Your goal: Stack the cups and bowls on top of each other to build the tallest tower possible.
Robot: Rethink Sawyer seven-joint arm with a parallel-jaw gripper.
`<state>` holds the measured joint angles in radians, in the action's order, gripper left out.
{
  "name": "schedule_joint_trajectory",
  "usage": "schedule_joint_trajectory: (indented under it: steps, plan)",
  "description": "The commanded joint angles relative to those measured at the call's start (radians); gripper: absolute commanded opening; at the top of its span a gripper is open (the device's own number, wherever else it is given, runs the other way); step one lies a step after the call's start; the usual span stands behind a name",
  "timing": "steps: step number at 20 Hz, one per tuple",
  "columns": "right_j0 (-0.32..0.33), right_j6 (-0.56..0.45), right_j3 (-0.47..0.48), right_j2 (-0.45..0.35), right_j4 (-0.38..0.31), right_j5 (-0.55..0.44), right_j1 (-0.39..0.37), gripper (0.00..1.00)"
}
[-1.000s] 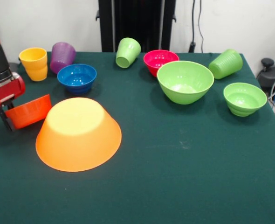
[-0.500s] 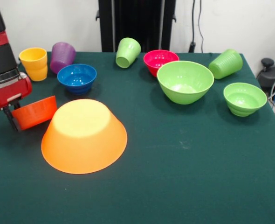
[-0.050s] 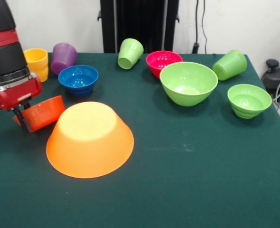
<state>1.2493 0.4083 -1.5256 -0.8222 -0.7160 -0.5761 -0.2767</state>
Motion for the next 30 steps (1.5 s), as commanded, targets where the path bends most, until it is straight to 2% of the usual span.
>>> schedule_joint_trajectory:
  steps: [1,12,19,22,28,30]
  plan:
    - [-0.102,0.165,-0.119,0.067,-0.037,0.089,0.021,0.00]
    - [-0.142,0.208,-0.143,0.111,-0.020,0.169,0.016,0.00]
    - [-0.165,0.196,-0.135,0.126,0.008,0.129,-0.019,0.00]
    - [-0.207,0.190,-0.117,0.156,-0.006,0.092,-0.068,0.00]
    - [-0.260,0.196,-0.139,0.164,0.077,-0.032,-0.222,0.00]
    - [-0.281,0.199,-0.139,0.173,0.095,-0.053,-0.250,0.00]
